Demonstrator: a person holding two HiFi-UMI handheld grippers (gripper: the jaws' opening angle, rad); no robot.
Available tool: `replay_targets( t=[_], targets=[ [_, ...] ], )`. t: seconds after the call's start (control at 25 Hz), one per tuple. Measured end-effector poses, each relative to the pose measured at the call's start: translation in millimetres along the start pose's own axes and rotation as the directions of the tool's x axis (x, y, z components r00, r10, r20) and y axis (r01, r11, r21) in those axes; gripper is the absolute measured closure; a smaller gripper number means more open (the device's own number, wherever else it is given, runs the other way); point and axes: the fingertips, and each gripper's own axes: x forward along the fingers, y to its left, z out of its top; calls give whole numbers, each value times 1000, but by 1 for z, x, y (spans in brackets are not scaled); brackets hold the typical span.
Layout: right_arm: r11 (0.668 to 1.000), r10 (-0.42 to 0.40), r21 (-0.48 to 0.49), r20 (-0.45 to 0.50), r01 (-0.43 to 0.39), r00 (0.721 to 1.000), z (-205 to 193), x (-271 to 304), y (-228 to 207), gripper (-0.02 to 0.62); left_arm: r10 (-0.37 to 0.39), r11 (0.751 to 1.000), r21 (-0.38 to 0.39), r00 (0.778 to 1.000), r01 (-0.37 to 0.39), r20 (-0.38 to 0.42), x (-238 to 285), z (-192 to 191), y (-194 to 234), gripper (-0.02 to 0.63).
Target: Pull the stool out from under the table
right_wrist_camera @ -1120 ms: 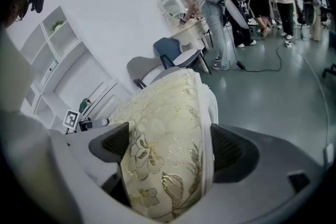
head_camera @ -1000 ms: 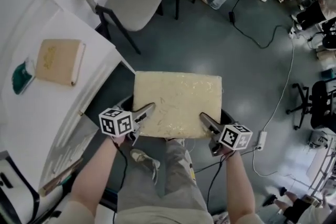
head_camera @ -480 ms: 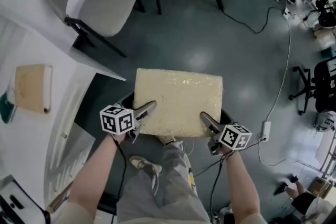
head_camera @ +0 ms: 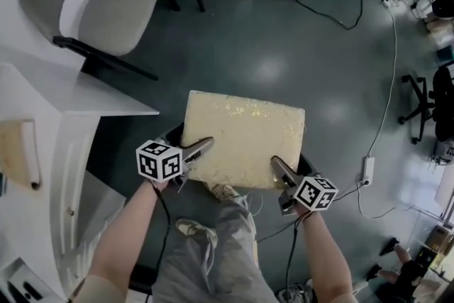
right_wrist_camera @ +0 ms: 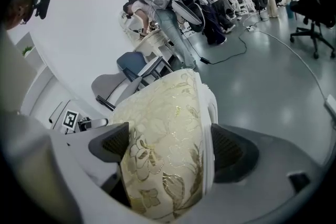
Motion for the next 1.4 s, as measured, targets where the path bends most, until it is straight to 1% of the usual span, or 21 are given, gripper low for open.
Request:
replay_targets(
  t=[0.2, 0.32, 0.64, 0.8, 1.0, 1.24, 1.4],
  targets=[
    [999, -24, 31, 21, 23, 999, -19, 18, -30, 91, -23, 999, 22, 999, 24, -40, 35, -16, 17, 167],
    [999, -30, 40, 31, 29, 999, -27, 28, -45, 91, -28, 999, 32, 998, 30, -49, 51, -22, 25, 167],
    [999, -28, 38, 45, 26, 999, -50, 48, -61, 91, -31, 998, 59, 998, 34, -48, 66, -43, 46, 167],
    [999, -28, 43, 34, 27, 999, -60, 51, -69, 90, -37, 997, 62, 998, 40, -50, 70, -52, 49, 167],
    [999, -26, 48, 24, 25, 999, -69, 51, -75, 89, -35, 996, 83, 998, 39, -49, 73, -59, 48, 167],
    [998, -30, 46, -2, 30, 1000, -75, 50, -78, 89, -14, 996, 83, 998, 19, -61, 72, -68, 46, 167],
    [997, -49, 51, -56, 52, 997, -78, 52, -79, 89, 21, 998, 65, 999, -18, -49, 70, -69, 49, 167]
  ],
)
